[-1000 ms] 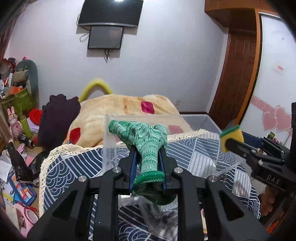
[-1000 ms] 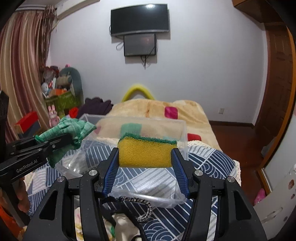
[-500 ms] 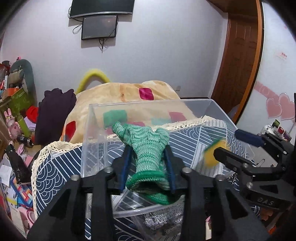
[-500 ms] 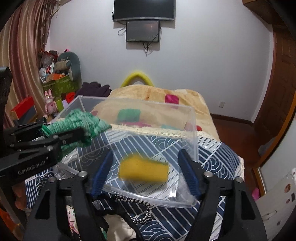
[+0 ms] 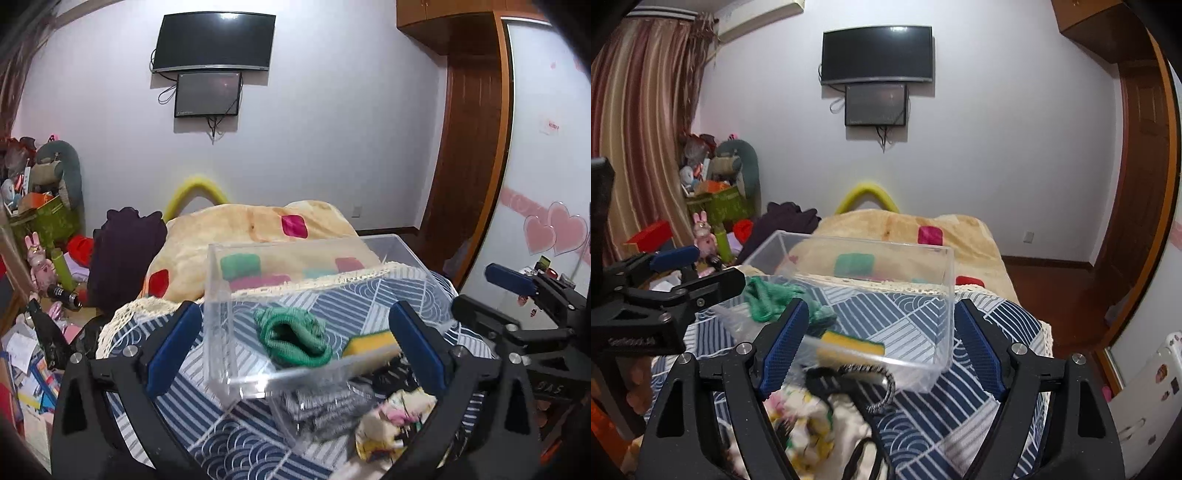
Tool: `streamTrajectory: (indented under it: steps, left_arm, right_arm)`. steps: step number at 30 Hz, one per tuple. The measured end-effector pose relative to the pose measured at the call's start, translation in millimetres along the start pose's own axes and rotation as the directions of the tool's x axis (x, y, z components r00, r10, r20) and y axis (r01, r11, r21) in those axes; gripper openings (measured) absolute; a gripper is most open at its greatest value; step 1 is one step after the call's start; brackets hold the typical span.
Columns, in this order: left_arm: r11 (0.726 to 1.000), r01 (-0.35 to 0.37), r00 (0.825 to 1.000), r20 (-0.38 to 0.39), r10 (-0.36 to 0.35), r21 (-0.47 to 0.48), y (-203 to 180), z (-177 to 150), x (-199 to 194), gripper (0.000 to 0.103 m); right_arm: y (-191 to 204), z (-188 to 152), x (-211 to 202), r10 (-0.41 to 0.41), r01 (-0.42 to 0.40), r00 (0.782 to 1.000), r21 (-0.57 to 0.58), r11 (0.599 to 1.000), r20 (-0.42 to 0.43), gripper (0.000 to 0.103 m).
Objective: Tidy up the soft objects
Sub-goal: 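Grasp the yellow patterned cloth with the right tool while the left tool grasps the yellow felt ball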
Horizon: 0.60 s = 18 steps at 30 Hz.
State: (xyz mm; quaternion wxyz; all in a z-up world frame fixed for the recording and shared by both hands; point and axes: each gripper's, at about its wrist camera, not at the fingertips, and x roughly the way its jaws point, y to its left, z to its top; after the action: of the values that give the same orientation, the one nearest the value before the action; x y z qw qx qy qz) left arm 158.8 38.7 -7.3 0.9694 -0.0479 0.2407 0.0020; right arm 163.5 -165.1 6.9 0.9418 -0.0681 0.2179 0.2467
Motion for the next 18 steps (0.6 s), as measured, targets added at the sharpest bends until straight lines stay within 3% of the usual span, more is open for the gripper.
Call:
streamTrajectory:
  steps: [7, 18]
  left_arm:
    - [0.999, -0.026, 1.0, -0.017, 0.026, 0.024, 2.7, -32.0, -29.3, 0.103]
    - [0.998, -0.058, 0.988, -0.141, 0.062, 0.028, 14.4, -97.7, -36.9, 0.103]
  right_arm:
    - [8.8, -20.7, -21.9, 0.017, -0.017, 1.0, -0.005, 1.0, 0.012, 0.079]
    - [20.9, -66.4, -7.9, 0.039, -0.038, 0.993, 0.01, 0.999, -0.109, 0.079]
